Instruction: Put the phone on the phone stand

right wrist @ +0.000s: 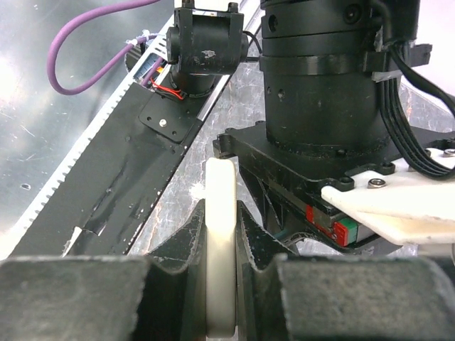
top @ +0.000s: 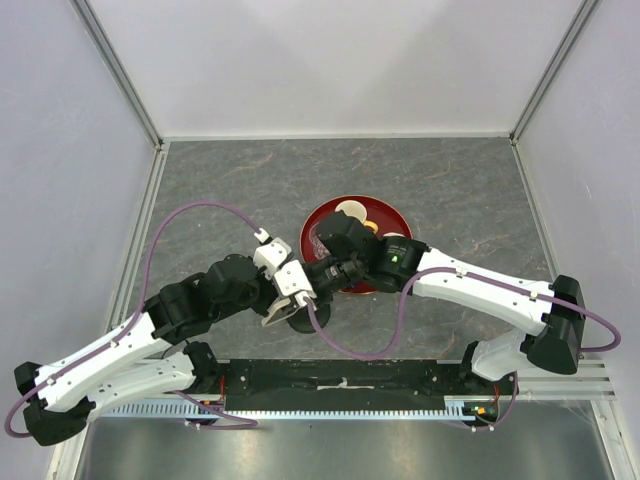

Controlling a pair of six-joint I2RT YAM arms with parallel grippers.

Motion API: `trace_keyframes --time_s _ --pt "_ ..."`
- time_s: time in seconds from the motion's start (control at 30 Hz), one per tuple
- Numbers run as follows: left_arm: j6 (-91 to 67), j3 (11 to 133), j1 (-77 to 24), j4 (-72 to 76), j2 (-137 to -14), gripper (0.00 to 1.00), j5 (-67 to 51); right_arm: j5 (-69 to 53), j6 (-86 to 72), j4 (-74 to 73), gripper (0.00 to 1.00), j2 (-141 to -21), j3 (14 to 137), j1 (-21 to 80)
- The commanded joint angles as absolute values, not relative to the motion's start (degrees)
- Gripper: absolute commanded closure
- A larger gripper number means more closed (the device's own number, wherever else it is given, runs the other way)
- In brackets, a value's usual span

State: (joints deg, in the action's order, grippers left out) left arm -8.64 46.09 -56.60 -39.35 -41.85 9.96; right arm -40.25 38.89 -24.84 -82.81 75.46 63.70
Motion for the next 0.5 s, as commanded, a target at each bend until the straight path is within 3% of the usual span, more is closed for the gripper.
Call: trace_keyframes --time_s 0.0,0.47 --pt "-7.47 46.32 -56.87 -33.93 -41.31 0.98 5.72 -42.90 45.78 -23.62 1.00 -81.91 78.92 63.55" --pt "-8.78 46.67 -56.95 -33.49 -41.40 0.98 8.25 -33.13 43.43 -32.95 1.00 -84.02 81.03 61.61"
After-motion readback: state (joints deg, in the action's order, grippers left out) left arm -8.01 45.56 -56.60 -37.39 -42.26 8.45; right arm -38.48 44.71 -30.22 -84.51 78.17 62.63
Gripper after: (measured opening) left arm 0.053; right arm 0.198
